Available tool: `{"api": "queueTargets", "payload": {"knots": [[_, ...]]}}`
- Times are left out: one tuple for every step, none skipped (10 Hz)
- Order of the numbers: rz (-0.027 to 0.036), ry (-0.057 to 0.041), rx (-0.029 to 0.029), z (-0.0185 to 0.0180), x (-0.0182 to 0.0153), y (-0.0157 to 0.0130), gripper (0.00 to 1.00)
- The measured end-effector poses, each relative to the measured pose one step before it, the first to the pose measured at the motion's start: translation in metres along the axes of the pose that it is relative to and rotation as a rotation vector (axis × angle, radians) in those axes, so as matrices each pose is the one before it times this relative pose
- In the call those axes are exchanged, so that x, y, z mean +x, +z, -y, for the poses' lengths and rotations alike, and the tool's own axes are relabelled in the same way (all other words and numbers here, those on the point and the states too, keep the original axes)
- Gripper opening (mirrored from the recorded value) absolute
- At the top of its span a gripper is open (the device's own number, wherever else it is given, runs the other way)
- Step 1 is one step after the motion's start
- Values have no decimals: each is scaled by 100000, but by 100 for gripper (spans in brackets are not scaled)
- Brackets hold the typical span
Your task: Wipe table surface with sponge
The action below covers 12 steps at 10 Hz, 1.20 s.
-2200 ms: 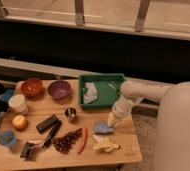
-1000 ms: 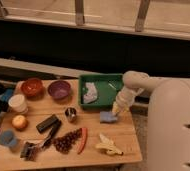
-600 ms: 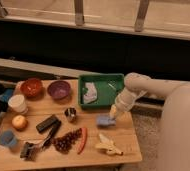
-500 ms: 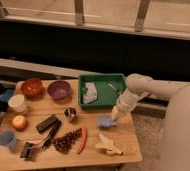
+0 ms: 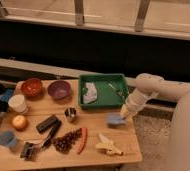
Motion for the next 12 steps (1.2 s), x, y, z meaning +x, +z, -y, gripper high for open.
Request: {"api": "queueTargets", "payload": {"knots": [[338,-952,-579,-329,-621,264,0],[41,-1467,-1194,-956,-618,478,0],[-235,-2118,-1476,-1415,-707,815,0],[-614,-2451,-2005,-1776,-515,1234,0],[-609,-951,-1099,-795,64,766,0],[-678,-449,-940,-613,232,614,0],[-1094,625,-330,-228,476,389,0],[-953,1599,87,284,723,139,0],[-445,1590,53,485,622,-108,0],[-322,3315,776,1365,1199,-389,0],[691,3027,720,1611,765,-638,0],[1316,2431,660,1392,395,-818,0]]}}
